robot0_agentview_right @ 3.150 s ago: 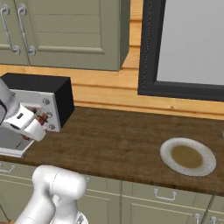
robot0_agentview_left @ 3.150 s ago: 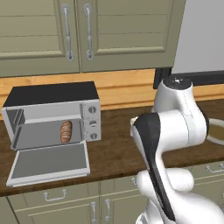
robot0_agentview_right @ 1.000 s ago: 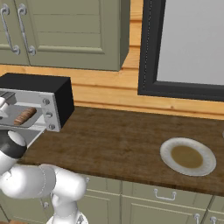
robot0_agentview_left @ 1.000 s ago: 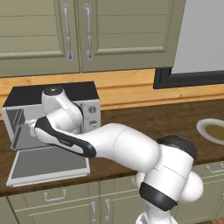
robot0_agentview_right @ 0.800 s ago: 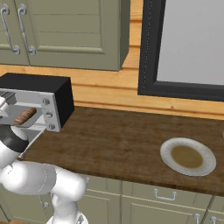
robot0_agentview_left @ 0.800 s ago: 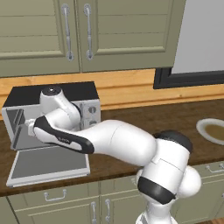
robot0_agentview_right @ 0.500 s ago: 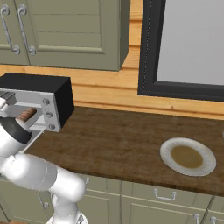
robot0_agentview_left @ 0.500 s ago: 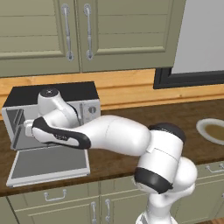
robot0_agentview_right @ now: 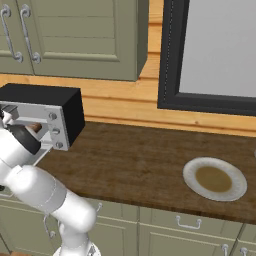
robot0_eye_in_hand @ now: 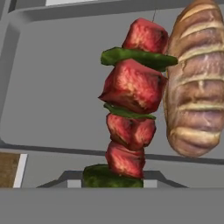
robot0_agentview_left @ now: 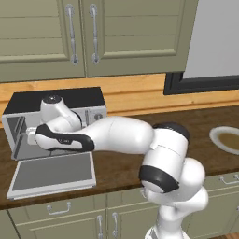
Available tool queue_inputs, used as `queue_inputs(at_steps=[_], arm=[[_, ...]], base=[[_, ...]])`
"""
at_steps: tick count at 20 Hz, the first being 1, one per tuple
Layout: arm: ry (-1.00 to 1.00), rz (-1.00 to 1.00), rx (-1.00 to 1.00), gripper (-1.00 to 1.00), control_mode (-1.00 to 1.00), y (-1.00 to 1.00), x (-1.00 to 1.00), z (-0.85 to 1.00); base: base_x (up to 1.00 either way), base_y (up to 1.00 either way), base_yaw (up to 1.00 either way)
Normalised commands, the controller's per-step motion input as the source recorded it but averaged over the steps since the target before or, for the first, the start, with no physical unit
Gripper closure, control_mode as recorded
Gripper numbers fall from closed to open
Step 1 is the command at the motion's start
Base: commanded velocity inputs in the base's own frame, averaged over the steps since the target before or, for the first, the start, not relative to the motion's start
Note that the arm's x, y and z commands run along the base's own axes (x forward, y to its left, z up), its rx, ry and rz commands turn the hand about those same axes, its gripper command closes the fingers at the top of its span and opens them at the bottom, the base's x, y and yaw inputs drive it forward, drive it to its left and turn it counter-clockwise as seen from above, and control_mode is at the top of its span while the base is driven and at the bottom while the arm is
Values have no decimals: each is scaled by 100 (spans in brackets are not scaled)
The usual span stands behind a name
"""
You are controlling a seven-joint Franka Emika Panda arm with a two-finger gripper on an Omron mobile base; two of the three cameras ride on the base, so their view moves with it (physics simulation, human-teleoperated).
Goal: Pick up the kebab skewer and baguette bread, and place them inside the toaster oven. Close the toaster oven door and start by setting the timer.
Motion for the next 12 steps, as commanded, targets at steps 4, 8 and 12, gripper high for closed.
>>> queue_inputs(at_steps=[4,8,12], arm=[[0,0,1,100,-100,6,19,-19],[0,0,0,100,-100,9,8,-19],[0,0,1,100,-100,11,4,-17]], base=[[0,0,0],[0,0,0],[0,0,0]])
